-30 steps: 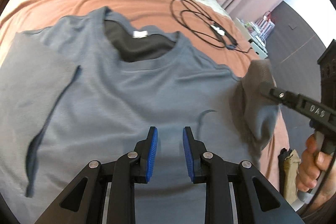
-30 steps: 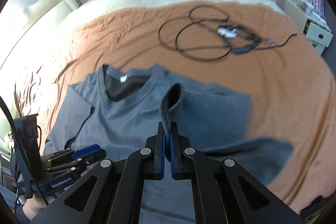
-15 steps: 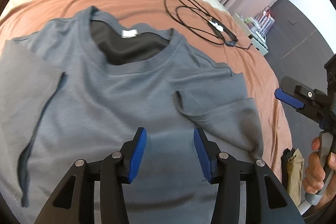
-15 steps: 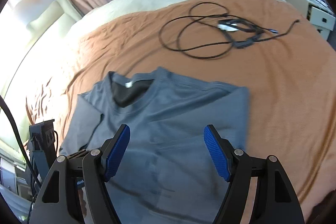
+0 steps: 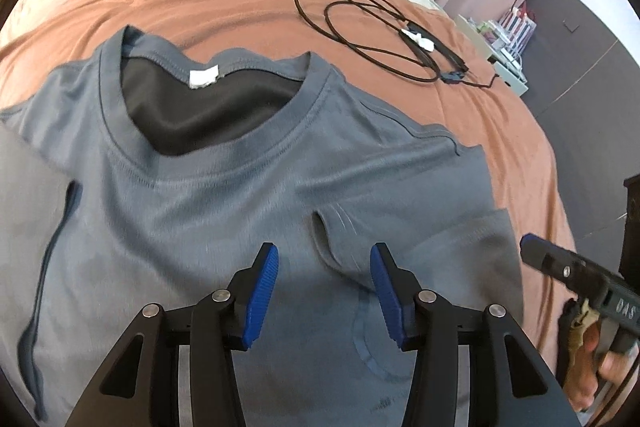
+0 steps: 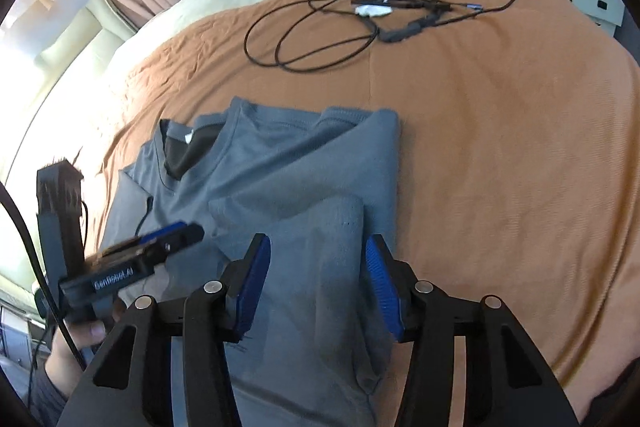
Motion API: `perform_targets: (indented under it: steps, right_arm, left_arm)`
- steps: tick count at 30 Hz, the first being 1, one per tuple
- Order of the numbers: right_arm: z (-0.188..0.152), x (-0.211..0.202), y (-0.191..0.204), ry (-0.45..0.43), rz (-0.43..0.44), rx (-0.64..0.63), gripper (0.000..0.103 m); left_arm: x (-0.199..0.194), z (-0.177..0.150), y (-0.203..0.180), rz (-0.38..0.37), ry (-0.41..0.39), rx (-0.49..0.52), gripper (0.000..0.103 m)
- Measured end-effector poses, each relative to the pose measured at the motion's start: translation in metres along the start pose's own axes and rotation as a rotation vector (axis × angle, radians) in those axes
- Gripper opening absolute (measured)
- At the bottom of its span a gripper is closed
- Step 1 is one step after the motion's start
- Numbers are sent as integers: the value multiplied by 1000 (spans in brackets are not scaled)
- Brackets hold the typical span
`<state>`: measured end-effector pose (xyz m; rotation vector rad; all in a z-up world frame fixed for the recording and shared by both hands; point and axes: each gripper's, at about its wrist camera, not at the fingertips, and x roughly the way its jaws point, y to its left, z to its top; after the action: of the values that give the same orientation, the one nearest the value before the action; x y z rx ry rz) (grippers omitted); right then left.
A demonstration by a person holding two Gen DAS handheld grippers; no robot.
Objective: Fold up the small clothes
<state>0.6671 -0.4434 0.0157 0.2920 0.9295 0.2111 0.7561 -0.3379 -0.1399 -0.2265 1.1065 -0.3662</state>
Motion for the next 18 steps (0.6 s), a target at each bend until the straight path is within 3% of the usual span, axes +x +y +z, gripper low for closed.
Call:
perform_targets:
  steps: [3,9,11,13,15,18]
  right_arm:
    - [4,12,-3,3,-1,-3,48]
    - [5,32,-6,-1,-27,14,33]
    - [5,35,-6,1,-25,17,23]
    - [3,33,-5,-4,-24,9,8]
    - [1,27,-2,-14,-17,-7,2]
    - [-3,17,2,-24,-6,-29,0]
  left_arm:
    - [7,6,0,27,-3,16,50]
    - [21,15,-4,35,-6,49,50]
    - [28,15,-6,37,1,59,50]
    - [32,14,-8,41,3,69,42]
    - [33,13,-12,53,7,90,13]
    - [28,12,-14,52,3,100,6]
